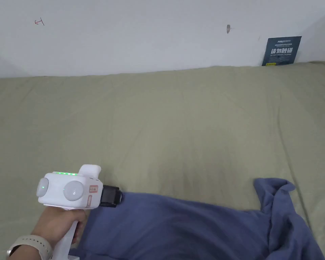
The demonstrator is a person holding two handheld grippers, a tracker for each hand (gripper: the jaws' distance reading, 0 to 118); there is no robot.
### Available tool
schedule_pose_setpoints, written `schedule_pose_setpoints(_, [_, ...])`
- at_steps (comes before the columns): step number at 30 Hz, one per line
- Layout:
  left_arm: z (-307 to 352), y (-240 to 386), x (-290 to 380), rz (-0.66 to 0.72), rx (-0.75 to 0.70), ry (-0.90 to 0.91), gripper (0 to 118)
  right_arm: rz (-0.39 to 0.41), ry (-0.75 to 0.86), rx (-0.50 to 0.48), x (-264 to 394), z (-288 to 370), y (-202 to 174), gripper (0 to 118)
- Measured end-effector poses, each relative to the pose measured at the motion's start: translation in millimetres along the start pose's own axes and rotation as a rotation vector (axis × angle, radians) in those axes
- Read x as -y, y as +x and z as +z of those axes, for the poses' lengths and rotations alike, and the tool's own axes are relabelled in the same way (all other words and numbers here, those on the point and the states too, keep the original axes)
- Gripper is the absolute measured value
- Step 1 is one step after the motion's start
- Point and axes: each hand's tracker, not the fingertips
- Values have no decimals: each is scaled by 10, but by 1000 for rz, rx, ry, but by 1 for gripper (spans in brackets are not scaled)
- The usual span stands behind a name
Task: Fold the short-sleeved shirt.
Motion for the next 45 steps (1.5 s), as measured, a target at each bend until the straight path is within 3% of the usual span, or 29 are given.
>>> schedule_pose_setpoints(2, [51, 126, 141, -99, -37, 47, 68, -4, 3, -2, -24, 3, 19, 0])
schedule_pose_setpoints(4, [132, 171, 208, -110, 9, 92, 21, -2, 11, -3, -59, 10, 10, 0])
schedule_pose_setpoints(5, [159, 168, 221, -103, -29, 112, 10, 1, 10, -6, -82, 3, 6, 0])
schedule_pose_setpoints(12, [424, 122, 403, -42, 54, 162, 6, 62, -68, -21, -357, -316, 33, 0])
schedule_pose_setpoints(14, [492, 76, 406, -26, 73, 178, 6, 102, -122, -2, -494, -580, 99, 0])
schedule_pose_setpoints(19, [536, 27, 439, -28, 93, 216, 6, 102, -331, -18, -744, -1526, 348, 1])
schedule_pose_setpoints(20, [547, 19, 433, -25, 101, 218, 6, 94, -375, -15, -756, -1757, 398, 12])
schedule_pose_setpoints(22, [557, -3, 428, -16, 107, 227, 6, 86, -432, 10, -701, -2160, 484, 61])
schedule_pose_setpoints(25, [545, 4, 379, -14, 115, 226, 6, 51, -564, 28, -649, -2668, 564, 77])
schedule_pose_setpoints(27, [536, 2, 362, -20, 115, 221, 6, 30, -608, 12, -560, -2892, 586, 79])
schedule_pose_setpoints(30, [486, 15, 345, -39, 108, 210, 6, 49, -684, 25, -491, -3109, 541, 78])
schedule_pose_setpoints(32, [477, 7, 340, -40, 109, 204, 6, 85, -694, 9, -477, -3124, 480, 65])
schedule_pose_setpoints(33, [491, 45, 341, -40, 111, 201, 6, 121, -678, 17, -489, -3097, 454, 54])
schedule_pose_setpoints(34, [493, 59, 340, -40, 112, 198, 6, 120, -675, 3, -525, -2971, 390, 23])
schedule_pose_setpoints(35, [493, 65, 341, -40, 108, 195, 6, 114, -673, -2, -550, -2937, 401, 4])
schedule_pose_setpoints(45, [816, 66, 377, 2, 163, 244, 5, 100, -464, -100, -874, -2315, 405, 3])
